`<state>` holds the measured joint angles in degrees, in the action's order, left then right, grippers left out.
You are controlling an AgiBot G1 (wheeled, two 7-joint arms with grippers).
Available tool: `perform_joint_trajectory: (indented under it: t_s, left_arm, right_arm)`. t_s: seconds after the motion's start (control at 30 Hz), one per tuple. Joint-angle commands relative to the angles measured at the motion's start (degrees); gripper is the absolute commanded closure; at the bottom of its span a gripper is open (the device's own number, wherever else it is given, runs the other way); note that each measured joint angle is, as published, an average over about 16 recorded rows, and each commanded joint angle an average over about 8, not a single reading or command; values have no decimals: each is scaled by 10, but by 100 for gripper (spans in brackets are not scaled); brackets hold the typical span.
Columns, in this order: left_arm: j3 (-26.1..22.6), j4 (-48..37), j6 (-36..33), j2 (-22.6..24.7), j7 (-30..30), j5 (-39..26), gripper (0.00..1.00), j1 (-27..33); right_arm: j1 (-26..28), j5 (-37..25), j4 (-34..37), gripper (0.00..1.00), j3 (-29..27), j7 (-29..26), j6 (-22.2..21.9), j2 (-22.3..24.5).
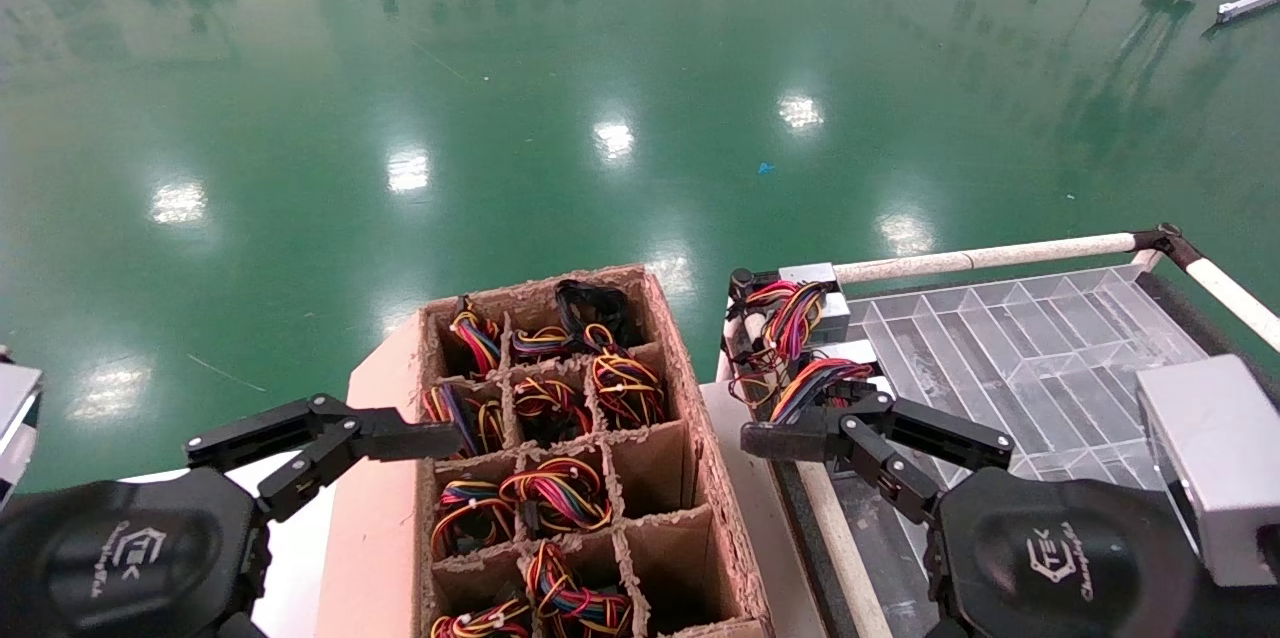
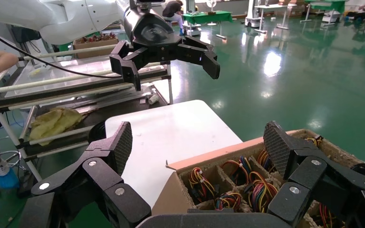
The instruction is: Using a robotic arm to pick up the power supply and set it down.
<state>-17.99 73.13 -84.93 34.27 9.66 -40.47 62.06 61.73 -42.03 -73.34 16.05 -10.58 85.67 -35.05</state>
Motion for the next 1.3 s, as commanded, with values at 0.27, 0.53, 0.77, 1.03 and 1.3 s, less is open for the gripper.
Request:
perform_joint_trajectory:
  t_s: [0.27,0.53,0.77,1.03,1.3]
  left_arm:
    - [0,0,0,0,0,0,100,0]
    - [0,0,0,0,0,0,100,0]
    - [0,0,0,0,0,0,100,0]
    - [0,0,0,0,0,0,100,0]
    - [0,0,0,0,0,0,100,0]
  right_arm:
    - [0,0,0,0,0,0,0,0]
    - [0,0,0,0,0,0,0,0]
    - [0,-5,1,0,2,0,-2,-2]
    - [24,-96,13,0,45,-3,-37,-38]
    - [70,-203,53,0,97,-4,-70,-95]
